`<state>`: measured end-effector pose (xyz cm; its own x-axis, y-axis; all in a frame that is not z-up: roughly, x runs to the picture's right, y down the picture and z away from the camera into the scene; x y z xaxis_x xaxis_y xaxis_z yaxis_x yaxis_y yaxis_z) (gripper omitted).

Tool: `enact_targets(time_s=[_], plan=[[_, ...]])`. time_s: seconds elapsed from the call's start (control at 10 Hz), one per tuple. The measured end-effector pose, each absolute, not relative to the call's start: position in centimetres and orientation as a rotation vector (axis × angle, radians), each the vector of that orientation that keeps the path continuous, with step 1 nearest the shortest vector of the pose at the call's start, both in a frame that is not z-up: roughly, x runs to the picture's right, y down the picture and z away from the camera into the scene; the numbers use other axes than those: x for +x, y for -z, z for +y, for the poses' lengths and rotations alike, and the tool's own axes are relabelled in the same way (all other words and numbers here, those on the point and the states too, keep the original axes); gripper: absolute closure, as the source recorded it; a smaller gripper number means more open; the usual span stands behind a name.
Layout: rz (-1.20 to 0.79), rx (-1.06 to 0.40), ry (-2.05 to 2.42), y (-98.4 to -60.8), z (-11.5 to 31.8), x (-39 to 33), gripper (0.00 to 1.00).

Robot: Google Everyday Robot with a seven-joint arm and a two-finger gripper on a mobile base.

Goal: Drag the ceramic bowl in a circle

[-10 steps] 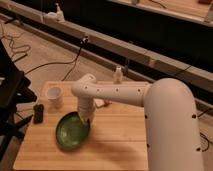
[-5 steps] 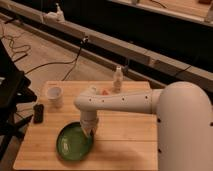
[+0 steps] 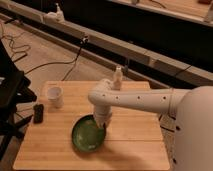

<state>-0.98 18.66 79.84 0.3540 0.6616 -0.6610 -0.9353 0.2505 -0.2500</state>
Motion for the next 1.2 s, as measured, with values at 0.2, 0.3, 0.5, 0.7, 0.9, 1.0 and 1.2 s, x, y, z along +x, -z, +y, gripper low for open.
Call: enact_targets(time_s=[0.2,0.3,0.5,0.7,0.9,1.0,1.2], plan=[[0.435,-0.687,-1.117,-81.0,17.0,-4.0,1.0],[0.411,-0.689,-1.077,-81.3,16.8,-6.3,1.0],[0.383,-0.708,-0.98,-80.8,18.5,-9.8,1.0],[0.377,-0.742,-0.877,-79.7,22.1,-11.3,1.0],[0.365,-0.785,-0.764,-78.2,26.3,-13.0,1.0],[0.374,-0.788,-0.754,-78.1,27.1,-12.6,1.0],[0.428,-0.766,-0.828,-77.7,27.3,-9.1,1.0]])
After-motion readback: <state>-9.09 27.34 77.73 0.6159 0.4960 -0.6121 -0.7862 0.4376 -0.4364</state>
